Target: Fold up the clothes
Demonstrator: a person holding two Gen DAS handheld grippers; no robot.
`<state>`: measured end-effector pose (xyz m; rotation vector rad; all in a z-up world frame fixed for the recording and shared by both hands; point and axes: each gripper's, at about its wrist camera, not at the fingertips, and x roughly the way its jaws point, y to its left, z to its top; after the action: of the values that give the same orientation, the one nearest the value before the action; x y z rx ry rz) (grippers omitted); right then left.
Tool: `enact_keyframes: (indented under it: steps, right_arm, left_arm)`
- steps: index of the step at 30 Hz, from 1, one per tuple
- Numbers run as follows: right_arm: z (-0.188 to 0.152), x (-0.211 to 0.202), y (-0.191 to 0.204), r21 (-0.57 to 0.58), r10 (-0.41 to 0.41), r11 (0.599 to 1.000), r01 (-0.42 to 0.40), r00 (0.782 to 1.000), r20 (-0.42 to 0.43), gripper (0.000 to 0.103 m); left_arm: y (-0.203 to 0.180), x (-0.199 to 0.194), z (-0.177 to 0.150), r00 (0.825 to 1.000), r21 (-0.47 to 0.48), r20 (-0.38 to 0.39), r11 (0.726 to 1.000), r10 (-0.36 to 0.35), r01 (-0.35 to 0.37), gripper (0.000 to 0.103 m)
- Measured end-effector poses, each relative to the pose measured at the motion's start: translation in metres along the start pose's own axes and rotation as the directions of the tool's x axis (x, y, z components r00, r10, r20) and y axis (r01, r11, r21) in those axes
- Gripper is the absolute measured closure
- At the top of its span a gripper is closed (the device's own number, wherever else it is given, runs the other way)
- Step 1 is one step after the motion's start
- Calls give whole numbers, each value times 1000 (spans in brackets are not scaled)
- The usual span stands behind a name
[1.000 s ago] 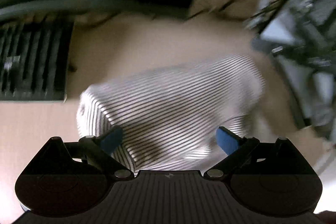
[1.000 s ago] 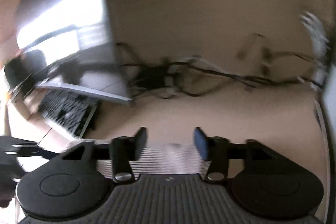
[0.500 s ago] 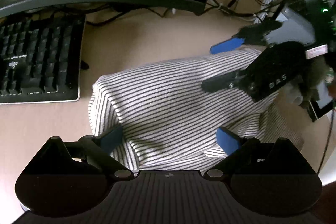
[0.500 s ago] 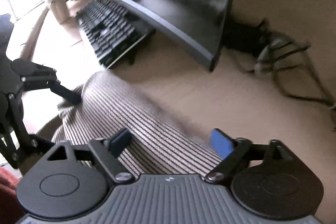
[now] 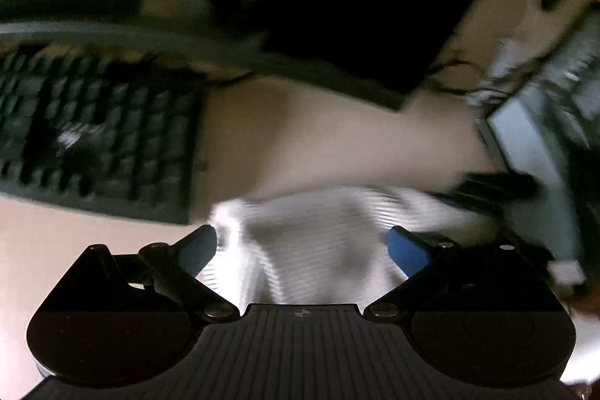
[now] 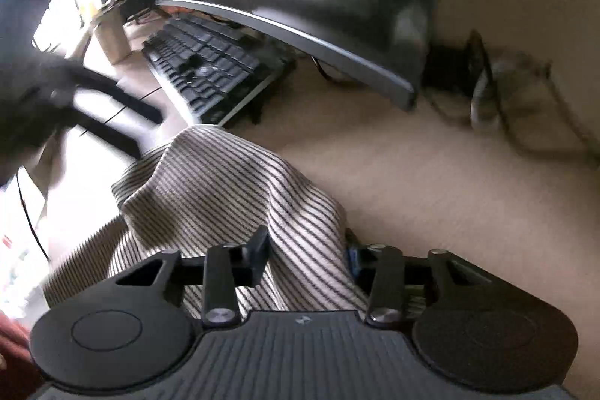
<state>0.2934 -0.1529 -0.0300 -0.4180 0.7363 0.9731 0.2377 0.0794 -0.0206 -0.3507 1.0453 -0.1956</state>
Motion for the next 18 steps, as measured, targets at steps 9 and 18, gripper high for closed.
enact_keyframes:
  steps: [9,18]
  right_arm:
    - [-42,-48,78,-361,-135,916,176,981,137,71]
    - [-63,-76,110,-393,-217,882,260,964,152,71]
  left_arm:
    - [8,33,0,993,-129,-106,991,-58,44,2]
    - [8,43,-10,977,-203,-137,970,-164,135,2]
